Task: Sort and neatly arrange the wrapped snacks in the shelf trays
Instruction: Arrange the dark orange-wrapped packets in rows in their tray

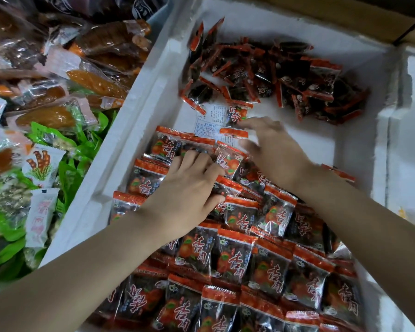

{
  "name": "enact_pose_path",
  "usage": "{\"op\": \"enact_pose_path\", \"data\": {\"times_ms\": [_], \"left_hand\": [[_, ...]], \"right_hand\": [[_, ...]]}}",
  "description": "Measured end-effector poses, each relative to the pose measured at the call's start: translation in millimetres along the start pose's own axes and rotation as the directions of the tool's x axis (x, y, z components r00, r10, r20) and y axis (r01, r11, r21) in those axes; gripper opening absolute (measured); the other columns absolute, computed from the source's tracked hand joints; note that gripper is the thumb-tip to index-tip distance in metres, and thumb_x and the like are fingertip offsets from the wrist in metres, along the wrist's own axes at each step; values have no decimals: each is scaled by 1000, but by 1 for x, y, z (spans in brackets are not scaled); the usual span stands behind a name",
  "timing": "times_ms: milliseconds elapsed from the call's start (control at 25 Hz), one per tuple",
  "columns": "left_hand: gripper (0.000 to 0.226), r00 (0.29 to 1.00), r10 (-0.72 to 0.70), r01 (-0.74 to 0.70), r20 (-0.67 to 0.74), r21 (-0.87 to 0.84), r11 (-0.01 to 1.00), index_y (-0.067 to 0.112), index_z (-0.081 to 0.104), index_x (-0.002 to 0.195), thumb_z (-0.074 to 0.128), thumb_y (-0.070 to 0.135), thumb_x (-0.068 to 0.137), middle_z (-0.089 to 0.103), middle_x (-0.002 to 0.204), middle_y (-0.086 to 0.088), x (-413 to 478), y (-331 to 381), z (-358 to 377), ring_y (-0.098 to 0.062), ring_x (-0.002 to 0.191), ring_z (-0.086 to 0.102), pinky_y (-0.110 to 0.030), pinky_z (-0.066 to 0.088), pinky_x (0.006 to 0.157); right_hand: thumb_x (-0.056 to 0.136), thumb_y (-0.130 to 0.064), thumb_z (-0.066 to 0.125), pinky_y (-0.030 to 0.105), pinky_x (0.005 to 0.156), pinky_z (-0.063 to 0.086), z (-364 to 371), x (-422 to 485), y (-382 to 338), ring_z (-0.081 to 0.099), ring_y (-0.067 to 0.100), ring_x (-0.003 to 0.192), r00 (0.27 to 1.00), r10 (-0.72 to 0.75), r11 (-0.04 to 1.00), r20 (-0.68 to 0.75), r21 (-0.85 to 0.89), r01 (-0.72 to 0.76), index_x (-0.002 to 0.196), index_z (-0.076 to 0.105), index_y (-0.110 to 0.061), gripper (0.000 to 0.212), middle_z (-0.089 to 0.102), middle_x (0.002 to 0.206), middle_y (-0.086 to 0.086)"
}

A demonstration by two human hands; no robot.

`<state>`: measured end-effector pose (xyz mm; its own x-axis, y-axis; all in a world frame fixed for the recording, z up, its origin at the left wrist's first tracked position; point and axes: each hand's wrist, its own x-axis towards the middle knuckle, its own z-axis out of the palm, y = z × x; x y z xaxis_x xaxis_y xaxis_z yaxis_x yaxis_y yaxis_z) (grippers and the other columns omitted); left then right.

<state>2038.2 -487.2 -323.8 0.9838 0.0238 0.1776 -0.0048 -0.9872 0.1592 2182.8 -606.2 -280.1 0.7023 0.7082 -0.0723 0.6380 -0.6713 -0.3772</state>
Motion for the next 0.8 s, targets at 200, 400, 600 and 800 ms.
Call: {"op": "enact_pose_path", "data": {"times_ms": [200,400,600,800], "left_hand": [[42,996,70,-71,-56,-6,997,10,62,115,50,36,84,59,110,-11,9,-4,0,-30,103,56,-44,48,86],[48,983,185,-185,16,125,975,10,59,126,36,35,93,58,131,-10,30,-11,5,-30,124,51,-44,42,100],[42,979,198,-202,47,123,971,10,62,122,49,31,87,60,125,-10,26,-14,6,-29,122,52,-44,44,100],[42,999,17,-25,-37,-229,973,12,52,131,42,27,93,50,133,-8,41,-20,-7,-22,125,45,-37,35,107]], "right_hand": [[86,-36,63,19,75,42,-8,-19,27,56,15,100,977,137,986,166,70,-151,118,55,-22,36,60,106,-6],[85,-14,67,8,64,38,1,-9,23,53,2,78,996,92,970,6,225,-91,92,59,-24,15,59,86,-10],[86,-16,65,4,68,38,12,-11,26,51,-6,76,1000,-4,968,2,250,3,93,56,-26,15,58,89,-9],[92,-20,57,27,84,45,4,11,36,54,9,96,986,23,972,-163,234,16,124,50,-16,33,55,120,0]]}}
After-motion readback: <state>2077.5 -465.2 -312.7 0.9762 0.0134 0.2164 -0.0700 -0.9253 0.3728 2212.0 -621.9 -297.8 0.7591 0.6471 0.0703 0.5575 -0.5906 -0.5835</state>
